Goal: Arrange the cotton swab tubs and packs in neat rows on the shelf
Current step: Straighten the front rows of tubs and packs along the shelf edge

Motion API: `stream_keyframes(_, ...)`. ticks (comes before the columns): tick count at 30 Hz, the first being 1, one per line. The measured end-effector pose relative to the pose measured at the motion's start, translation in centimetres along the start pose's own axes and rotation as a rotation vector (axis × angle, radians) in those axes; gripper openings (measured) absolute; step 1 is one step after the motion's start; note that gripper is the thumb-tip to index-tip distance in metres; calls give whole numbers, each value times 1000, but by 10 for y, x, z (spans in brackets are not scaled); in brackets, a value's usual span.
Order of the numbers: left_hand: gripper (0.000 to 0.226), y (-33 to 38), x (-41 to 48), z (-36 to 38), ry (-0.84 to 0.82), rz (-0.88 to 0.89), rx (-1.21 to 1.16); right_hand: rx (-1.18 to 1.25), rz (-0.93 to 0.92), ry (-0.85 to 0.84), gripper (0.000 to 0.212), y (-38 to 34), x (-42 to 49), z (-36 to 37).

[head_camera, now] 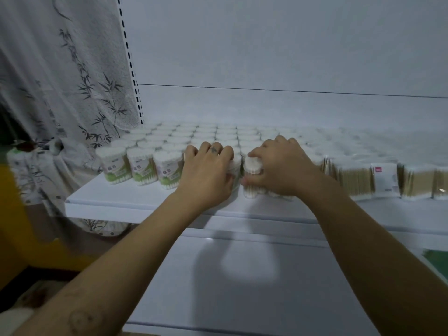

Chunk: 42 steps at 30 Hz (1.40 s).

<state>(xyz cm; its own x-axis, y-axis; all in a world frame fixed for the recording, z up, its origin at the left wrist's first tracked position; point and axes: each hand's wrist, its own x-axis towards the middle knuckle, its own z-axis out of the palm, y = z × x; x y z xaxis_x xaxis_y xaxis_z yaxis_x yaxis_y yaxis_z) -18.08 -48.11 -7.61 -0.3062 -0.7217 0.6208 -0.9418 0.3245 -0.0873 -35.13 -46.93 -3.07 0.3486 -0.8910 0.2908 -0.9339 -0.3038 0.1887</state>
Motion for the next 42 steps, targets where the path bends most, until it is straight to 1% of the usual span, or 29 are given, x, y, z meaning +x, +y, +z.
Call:
stream_keyframes(3, 32, 1, 2, 0, 1, -23, 14, -12, -20, 34, 68, 1, 0, 6)
stream_keyframes(5, 37, 4, 0, -1, 11, -36, 16, 20, -13, 57, 65, 2, 0, 8)
stream_keyframes(8, 43, 9, -7, -3, 55, -54, 0, 51, -30, 89, 56, 2, -1, 9)
stream_keyframes(11, 48, 11, -14, -8, 77, -48, -4, 122, -77, 78, 48, 5, -4, 7)
stream_keyframes(15, 61, 20, -17, -19, 12, -31, -47, 280, -144, 58, 48, 16, -11, 5)
stream_keyframes(17, 64, 24, -17, -22, -20, -29, -58, 364, -156, 58, 44, 22, -15, 7)
stream_keyframes(21, 57, 33, -12, -26, -80, 22, -73, 459, -166, 57, 41, 33, -19, 12)
stream_keyframes(24, 51, 39, -9, -26, -120, 63, -82, 446, -193, 101, 40, 39, -21, 11)
stream_keyframes(27, 43, 42, -7, -27, -90, 55, -47, 478, -193, 160, 40, 48, -26, 11)
stream_keyframes(29, 43, 45, -4, -29, -75, 37, -16, 455, -154, 188, 41, 59, -30, 10)
stream_keyframes(32, 45, 49, 0, -29, -66, 16, 12, 344, -88, 167, 41, 69, -32, 12)
stream_keyframes(35, 44, 53, 4, -24, -59, 0, 56, 285, -62, 129, 41, 69, -34, 15)
stream_keyframes(39, 44, 58, 10, -18, -66, -39, 94, 213, -45, 157, 37, 72, -35, 16)
stream_keyframes(42, 41, 61, 13, -13, -54, -52, 128, 184, -23, 129, 44, 74, -35, 13)
